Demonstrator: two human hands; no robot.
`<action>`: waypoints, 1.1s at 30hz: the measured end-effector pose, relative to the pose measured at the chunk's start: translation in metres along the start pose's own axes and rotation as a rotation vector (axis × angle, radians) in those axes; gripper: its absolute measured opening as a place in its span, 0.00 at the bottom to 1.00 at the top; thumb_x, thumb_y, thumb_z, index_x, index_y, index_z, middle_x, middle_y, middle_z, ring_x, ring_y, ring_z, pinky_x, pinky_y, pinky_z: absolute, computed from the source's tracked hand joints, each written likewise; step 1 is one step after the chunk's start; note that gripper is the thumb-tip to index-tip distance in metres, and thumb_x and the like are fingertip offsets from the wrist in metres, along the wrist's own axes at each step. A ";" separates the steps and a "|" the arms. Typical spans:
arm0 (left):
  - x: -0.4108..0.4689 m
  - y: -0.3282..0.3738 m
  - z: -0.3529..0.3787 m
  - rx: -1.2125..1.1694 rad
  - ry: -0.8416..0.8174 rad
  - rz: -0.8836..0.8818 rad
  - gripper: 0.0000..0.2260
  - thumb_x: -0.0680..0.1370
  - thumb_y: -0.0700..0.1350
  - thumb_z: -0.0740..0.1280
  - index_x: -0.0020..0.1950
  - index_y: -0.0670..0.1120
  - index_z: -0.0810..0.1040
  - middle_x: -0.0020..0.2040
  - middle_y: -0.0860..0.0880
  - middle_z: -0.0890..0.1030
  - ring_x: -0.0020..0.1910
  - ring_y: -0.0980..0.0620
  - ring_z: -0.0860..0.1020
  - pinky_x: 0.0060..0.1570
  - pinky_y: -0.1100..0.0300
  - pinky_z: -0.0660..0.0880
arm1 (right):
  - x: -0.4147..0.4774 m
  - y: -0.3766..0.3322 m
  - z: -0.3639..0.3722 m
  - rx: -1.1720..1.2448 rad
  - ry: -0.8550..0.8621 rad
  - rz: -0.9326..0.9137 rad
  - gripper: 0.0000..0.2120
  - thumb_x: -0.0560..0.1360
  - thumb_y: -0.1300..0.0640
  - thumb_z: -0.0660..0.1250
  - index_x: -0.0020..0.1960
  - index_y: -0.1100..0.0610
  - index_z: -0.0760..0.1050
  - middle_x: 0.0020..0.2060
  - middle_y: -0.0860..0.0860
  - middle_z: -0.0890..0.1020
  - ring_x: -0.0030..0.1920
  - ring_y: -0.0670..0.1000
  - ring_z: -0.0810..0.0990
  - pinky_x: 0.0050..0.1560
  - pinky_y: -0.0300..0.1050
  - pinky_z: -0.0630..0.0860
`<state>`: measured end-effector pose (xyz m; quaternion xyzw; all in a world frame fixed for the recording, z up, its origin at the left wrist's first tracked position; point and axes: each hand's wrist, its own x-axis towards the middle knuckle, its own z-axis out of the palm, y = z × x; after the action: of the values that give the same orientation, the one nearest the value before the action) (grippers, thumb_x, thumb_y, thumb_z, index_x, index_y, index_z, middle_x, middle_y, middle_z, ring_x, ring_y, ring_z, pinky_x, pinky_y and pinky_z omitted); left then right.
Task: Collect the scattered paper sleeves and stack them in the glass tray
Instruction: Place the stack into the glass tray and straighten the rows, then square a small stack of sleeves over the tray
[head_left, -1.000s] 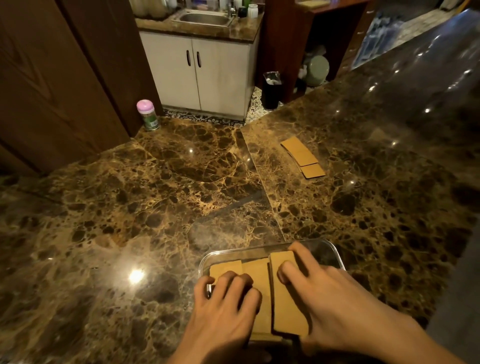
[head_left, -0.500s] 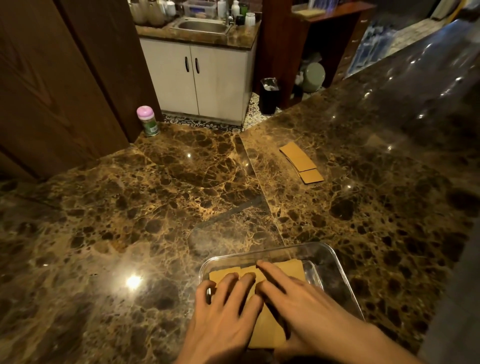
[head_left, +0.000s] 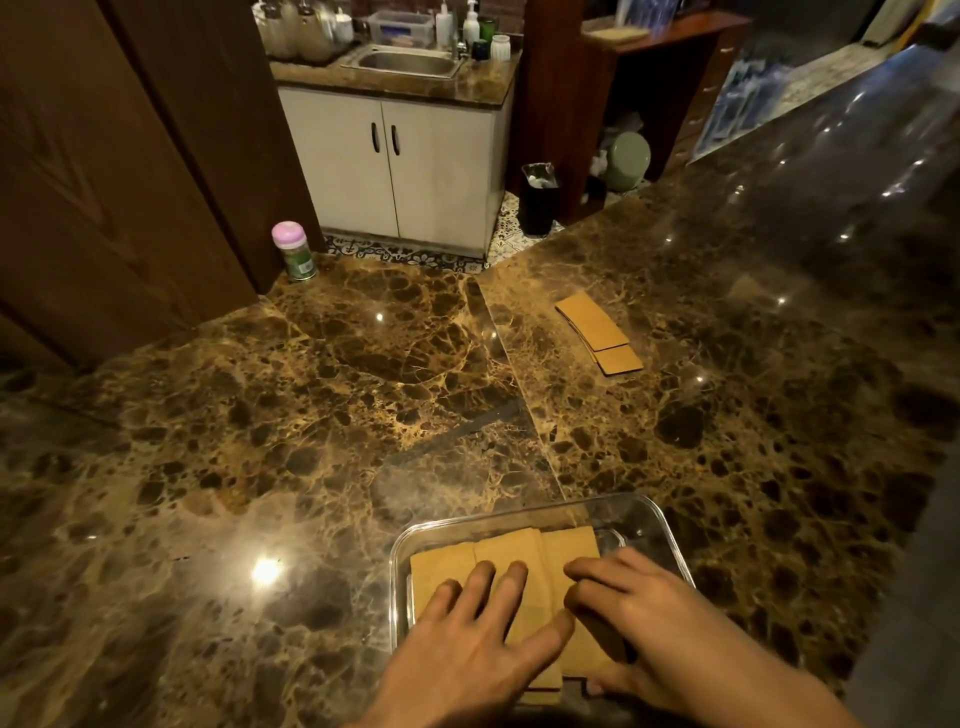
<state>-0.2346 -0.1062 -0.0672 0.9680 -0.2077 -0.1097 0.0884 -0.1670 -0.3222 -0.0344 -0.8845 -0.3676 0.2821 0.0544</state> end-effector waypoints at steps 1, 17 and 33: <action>0.001 -0.006 -0.003 -0.037 -0.029 -0.026 0.17 0.75 0.58 0.60 0.64 0.62 0.72 0.60 0.43 0.83 0.54 0.41 0.84 0.40 0.49 0.81 | 0.000 0.001 0.002 0.008 0.007 -0.009 0.33 0.75 0.36 0.67 0.76 0.45 0.64 0.80 0.42 0.60 0.77 0.46 0.58 0.75 0.42 0.63; -0.001 -0.006 -0.019 -0.532 -0.055 -0.074 0.22 0.70 0.78 0.50 0.55 0.67 0.69 0.52 0.74 0.71 0.55 0.69 0.69 0.49 0.75 0.65 | 0.041 0.049 -0.056 0.598 0.836 0.247 0.14 0.73 0.38 0.72 0.39 0.49 0.82 0.31 0.46 0.82 0.34 0.46 0.81 0.39 0.38 0.77; 0.183 -0.104 -0.062 -0.738 0.199 -0.196 0.06 0.75 0.54 0.71 0.43 0.53 0.82 0.39 0.57 0.85 0.40 0.62 0.82 0.47 0.57 0.80 | 0.223 0.191 -0.092 0.206 0.736 0.850 0.31 0.73 0.38 0.71 0.66 0.58 0.70 0.59 0.58 0.83 0.61 0.63 0.80 0.60 0.54 0.78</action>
<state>-0.0160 -0.0819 -0.0621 0.8923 -0.0513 -0.0906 0.4392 0.1285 -0.2984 -0.1176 -0.9847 0.0930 -0.0132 0.1465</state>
